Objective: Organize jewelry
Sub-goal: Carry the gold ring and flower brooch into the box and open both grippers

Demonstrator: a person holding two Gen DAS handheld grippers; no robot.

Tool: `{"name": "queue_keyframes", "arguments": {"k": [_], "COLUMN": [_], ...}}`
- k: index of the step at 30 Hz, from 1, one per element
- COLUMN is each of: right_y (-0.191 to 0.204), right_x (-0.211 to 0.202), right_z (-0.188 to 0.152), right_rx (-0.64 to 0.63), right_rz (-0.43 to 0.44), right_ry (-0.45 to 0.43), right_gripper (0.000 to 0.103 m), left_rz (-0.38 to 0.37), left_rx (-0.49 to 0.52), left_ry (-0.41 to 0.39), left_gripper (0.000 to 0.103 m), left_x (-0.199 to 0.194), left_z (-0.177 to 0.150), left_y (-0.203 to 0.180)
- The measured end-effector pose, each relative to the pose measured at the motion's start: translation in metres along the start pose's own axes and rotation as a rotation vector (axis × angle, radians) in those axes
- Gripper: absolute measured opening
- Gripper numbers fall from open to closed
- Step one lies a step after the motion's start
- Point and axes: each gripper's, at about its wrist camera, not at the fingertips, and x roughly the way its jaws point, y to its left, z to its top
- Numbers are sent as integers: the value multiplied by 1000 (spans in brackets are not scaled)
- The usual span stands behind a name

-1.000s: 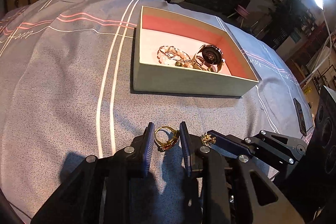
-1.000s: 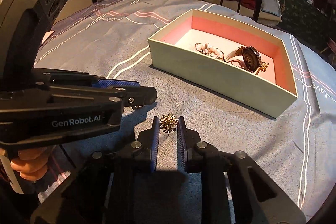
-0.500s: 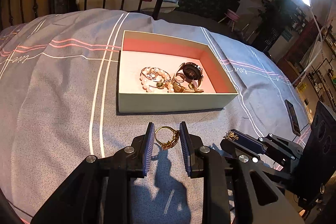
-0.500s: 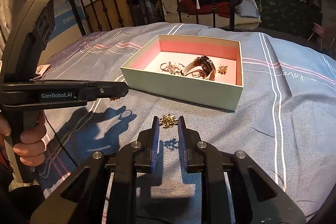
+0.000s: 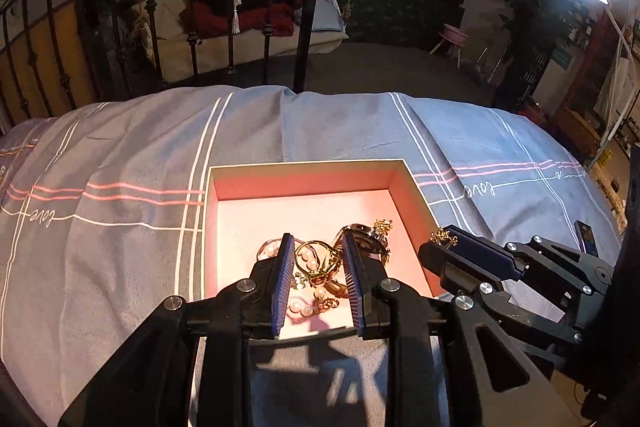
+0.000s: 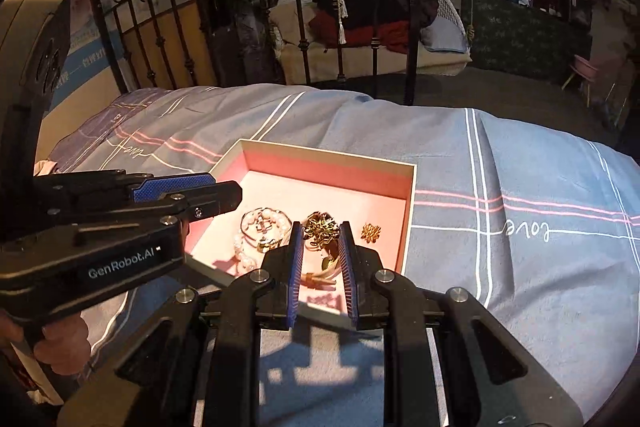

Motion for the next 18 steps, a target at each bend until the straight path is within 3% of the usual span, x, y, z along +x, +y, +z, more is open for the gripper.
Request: {"name": "queue_keyframes", "arguments": {"k": [18], "right_y": [-9], "right_x": [34], "right_z": [6], "right_rx": [-7], "right_rz": [-9], "right_ry": [42], "right_gripper": [19], "left_rz": [37], "left_rx": [-13], "left_ry": [70], "left_gripper": [24], "left_x": [38], "left_z": [-4], "left_y": [9]}}
